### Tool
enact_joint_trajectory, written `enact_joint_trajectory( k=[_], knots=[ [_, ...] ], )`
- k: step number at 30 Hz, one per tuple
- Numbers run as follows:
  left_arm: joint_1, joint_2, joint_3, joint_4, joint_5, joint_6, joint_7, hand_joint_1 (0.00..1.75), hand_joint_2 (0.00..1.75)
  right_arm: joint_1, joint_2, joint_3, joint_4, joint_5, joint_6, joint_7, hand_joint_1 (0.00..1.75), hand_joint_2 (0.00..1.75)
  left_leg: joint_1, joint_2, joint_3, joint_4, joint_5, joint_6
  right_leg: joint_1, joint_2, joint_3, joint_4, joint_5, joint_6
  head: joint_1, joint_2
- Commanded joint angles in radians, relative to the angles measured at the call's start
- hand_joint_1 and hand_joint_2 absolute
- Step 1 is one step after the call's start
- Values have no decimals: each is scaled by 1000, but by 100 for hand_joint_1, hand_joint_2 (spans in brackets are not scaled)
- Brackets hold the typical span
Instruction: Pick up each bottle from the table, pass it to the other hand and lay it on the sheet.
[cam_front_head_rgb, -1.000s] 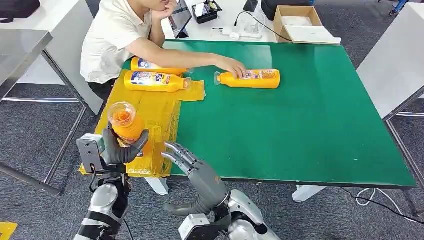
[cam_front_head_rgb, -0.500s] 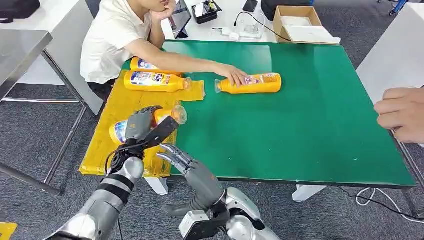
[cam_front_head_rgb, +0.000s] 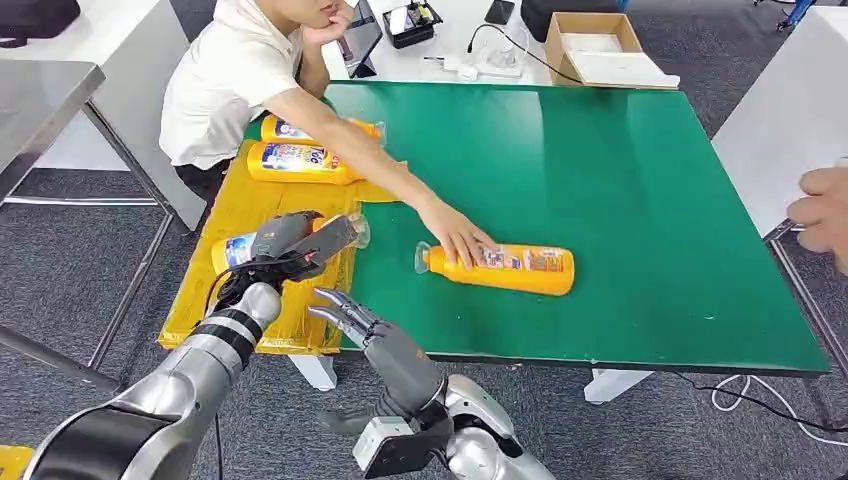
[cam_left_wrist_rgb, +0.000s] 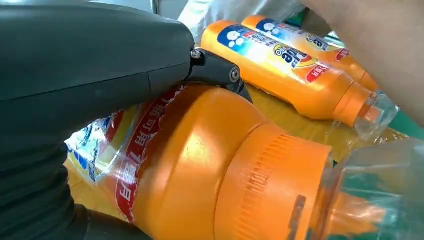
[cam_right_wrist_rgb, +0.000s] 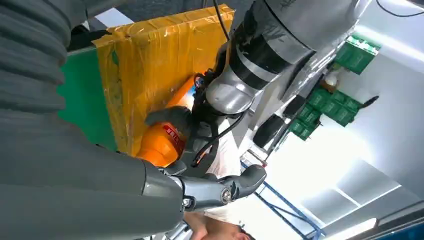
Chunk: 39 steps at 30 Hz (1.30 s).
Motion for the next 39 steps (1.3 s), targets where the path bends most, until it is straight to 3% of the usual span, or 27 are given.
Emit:
enact_joint_trajectory(
  k=[1, 2, 3, 4, 7, 10, 14, 21, 28, 32, 39],
  knots=[
    [-94, 16, -11, 194, -34, -174, 76, 175, 175, -60, 4, 18, 106, -29, 4, -16, 0, 175, 1, 2, 3, 0, -1, -1, 1, 2, 3, -1, 0, -2, 0, 0],
    [-92, 14, 3, 192, -24, -178, 74, 175, 175, -63, 6, 20, 112, -32, 0, -20, 0, 175, 2, 3, 4, 0, -1, -2, 2, 3, 4, -1, 0, -3, 0, 0],
    [-91, 12, 12, 191, -16, -175, 69, 124, 175, -63, 8, 20, 116, -37, -2, -22, 0, 0, 2, 4, 5, -1, -1, -2, 2, 3, 4, -1, 0, -3, 0, 0],
    [-88, 9, 32, 186, 3, -167, 57, 0, 175, -63, 7, 22, 117, -39, -3, -24, 0, 0, 1, 4, 4, -1, -1, -1, 1, 4, 3, -1, 0, -2, 0, 0],
    [-80, 7, 129, 184, 120, -229, -38, 0, 175, -67, 6, 27, 126, -49, -6, -29, 0, 0, 1, 3, 4, -1, -1, -1, 1, 3, 4, -1, 0, -2, 0, 0],
    [-60, 13, 266, 187, 326, -396, -175, 0, 175, -85, 3, 48, 165, -73, -23, -52, 0, 0, 1, 4, 5, -1, -1, -1, 1, 4, 4, -2, 0, -2, 0, 0],
    [-54, 20, 237, 181, 383, -486, -238, 0, 175, -119, -5, 70, 179, -79, -42, -72, 0, 0, 2, 4, 5, -1, -2, -1, 2, 5, 5, -2, 0, -2, 0, 0],
    [-29, 3, 199, 132, 479, -451, -274, 0, 175, -108, -7, 64, 177, -86, -48, -61, 0, 0, 2, 1, 4, -1, -1, -1, 2, 2, 5, -2, 0, -3, 0, 0],
    [96, -54, 314, -101, 875, -478, -391, 0, 175, -71, -23, 46, 157, -74, -76, -46, 0, 0, 1, 0, 4, -1, -1, -1, 1, 0, 4, -2, -1, -2, 0, 0],
    [201, -46, 230, -300, 1038, -465, -360, 0, 175, -43, -32, 32, 142, -58, -89, -47, 0, 0, 1, 1, 4, -1, -1, -1, 1, 1, 4, -2, -1, -2, 0, 0],
    [201, -46, 230, -300, 1038, -465, -360, 0, 175, -43, -32, 32, 142, -58, -89, -47, 0, 0, 1, 0, 0, 0, 0, -1, 1, 1, 0, -1, 0, -1, 0, 0]
  ],
)
